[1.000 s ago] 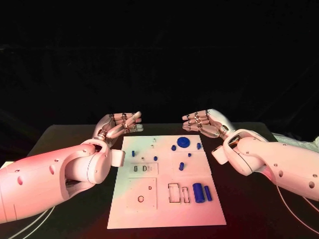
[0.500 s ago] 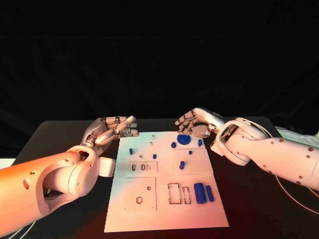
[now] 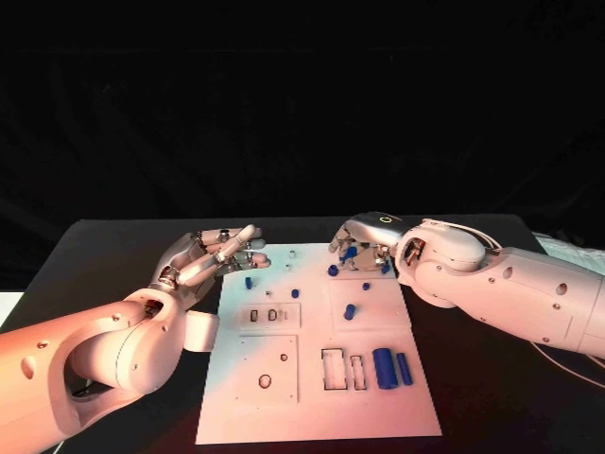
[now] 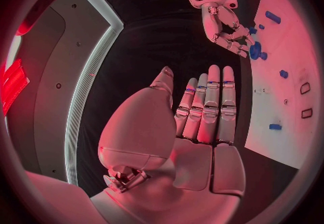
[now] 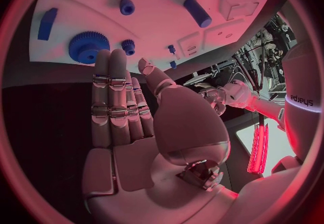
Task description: Assemble the parts on the task board
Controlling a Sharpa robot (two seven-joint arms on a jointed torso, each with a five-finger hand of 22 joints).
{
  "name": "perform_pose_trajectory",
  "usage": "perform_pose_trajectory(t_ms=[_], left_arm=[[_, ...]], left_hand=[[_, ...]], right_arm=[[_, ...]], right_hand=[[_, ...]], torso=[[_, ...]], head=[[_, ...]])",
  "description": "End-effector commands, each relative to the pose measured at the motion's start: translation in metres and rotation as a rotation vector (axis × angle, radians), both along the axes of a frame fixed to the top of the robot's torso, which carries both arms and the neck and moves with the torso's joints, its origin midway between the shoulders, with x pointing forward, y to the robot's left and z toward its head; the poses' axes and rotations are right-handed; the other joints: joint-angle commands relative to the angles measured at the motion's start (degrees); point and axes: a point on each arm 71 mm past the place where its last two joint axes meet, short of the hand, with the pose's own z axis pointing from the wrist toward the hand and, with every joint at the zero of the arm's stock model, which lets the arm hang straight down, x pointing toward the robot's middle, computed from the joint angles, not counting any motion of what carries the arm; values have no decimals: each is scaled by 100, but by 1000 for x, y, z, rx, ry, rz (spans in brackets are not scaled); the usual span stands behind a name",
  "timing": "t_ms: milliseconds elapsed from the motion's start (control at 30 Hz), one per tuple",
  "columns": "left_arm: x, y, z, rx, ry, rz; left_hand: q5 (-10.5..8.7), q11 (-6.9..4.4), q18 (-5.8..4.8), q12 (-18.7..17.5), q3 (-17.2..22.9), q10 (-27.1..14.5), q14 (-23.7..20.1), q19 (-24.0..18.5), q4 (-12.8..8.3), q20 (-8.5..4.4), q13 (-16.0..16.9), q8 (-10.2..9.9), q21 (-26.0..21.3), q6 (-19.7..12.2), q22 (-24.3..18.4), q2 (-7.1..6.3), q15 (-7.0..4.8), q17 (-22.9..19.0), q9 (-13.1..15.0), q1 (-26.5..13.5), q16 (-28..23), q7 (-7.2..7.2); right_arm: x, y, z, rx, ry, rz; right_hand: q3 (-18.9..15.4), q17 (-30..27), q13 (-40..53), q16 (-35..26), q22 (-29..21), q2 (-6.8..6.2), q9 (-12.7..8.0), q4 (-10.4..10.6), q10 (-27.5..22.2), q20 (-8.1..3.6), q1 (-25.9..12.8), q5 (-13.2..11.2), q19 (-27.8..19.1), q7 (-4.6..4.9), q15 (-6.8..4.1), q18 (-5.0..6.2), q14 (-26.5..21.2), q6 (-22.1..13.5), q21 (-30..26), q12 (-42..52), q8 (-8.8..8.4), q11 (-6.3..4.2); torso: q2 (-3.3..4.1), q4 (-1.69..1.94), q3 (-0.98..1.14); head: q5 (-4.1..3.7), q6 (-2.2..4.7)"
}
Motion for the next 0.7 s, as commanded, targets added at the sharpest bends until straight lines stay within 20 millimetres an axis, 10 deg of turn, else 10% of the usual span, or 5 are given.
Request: perform_pose_trajectory(t_ms=[33,467,700], left_arm=[[-1,-2,3,-45,15,-8],[-2,-3,3,-50,23,-16],[-2,-3,3,-50,27,-18]], left_hand=[[-22,8,63,-19,9,11,-9,20,-35,-2,1,-24,-14,34,-7,61,25,8,-9,6,-23,6],[-24,13,63,-24,2,7,-10,19,-35,-1,-1,-32,-19,28,-10,60,27,15,-10,-1,-29,13],[-24,13,63,-24,1,6,-10,19,-37,-1,-1,-33,-20,26,-11,59,28,16,-10,0,-30,14]], right_arm=[[1,1,-4,-110,5,-10],[2,7,-5,-161,0,-8],[4,8,-7,-185,7,-10]], right_hand=[[38,195,4,273,70,-88,-5,64,-78,-13,-24,-37,33,-27,-46,62,250,-9,127,-31,-29,-20],[275,971,4,1393,398,-208,-1,362,-138,-22,-9,-102,118,-64,-64,65,237,-12,720,-32,-24,-33],[613,2352,2,2845,634,-246,1,508,-103,-33,38,-254,140,-79,-65,66,275,46,1121,-34,-23,-54]], torso=[[66,48,-6],[150,72,-33],[185,95,-36]], head=[[-18,-2],[-83,16],[-93,11]])
